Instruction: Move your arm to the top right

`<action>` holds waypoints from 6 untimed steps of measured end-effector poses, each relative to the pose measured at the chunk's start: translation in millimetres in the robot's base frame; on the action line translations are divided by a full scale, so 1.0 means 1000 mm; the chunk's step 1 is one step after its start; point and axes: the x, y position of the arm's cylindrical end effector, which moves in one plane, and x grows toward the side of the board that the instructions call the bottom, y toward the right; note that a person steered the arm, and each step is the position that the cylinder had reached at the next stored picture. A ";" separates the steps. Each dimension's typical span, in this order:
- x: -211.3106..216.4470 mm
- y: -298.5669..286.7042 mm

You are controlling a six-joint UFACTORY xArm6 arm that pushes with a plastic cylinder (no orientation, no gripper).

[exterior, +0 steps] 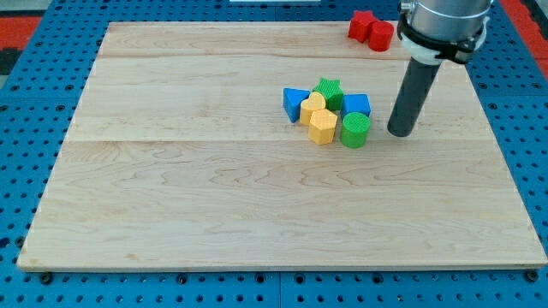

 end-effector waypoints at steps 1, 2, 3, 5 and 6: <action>0.000 -0.018; -0.008 -0.048; -0.012 -0.029; -0.150 0.035; -0.206 0.089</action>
